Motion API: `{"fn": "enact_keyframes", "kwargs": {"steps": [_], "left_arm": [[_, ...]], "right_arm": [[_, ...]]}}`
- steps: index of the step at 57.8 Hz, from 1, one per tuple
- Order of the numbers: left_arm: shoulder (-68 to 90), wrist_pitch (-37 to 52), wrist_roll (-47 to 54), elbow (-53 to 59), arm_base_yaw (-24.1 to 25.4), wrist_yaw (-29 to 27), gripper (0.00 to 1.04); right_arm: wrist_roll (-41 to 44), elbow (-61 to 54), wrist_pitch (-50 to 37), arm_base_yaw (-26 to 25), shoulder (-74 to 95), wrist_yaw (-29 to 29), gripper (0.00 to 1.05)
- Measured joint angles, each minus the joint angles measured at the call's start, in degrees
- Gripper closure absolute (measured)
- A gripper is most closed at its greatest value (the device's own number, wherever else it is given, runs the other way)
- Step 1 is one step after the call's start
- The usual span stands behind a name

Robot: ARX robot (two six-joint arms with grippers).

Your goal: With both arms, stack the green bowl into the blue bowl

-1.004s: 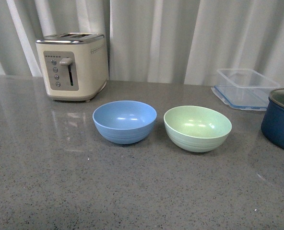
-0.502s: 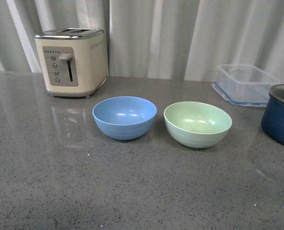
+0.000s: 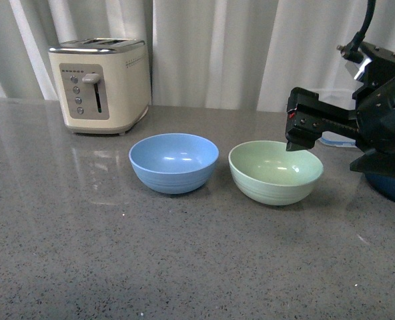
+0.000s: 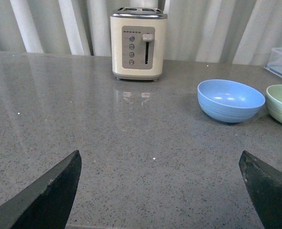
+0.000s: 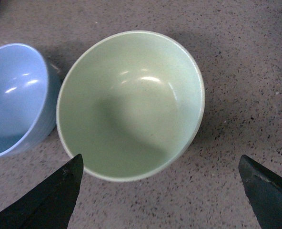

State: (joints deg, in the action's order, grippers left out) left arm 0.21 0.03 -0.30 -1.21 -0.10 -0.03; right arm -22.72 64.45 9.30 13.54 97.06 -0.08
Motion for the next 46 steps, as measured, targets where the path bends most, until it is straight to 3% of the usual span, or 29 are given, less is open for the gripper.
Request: {"fn": "enact_keyframes", "kwargs": {"steps": [16,26,46], "left_arm": [[0.0,0.0,0.0,0.0,0.0,0.0,0.07],[0.0,0.0,0.0,0.0,0.0,0.0,0.07],[0.0,0.0,0.0,0.0,0.0,0.0,0.07]], "right_arm": [[-1.44,8.11,2.82,-2.21,9.42,4.0,0.13],[-1.79,11.98,5.35,-3.19,14.03,5.88,0.43],[-2.4,13.57,6.99,-2.93,15.78,6.75,0.9]]}}
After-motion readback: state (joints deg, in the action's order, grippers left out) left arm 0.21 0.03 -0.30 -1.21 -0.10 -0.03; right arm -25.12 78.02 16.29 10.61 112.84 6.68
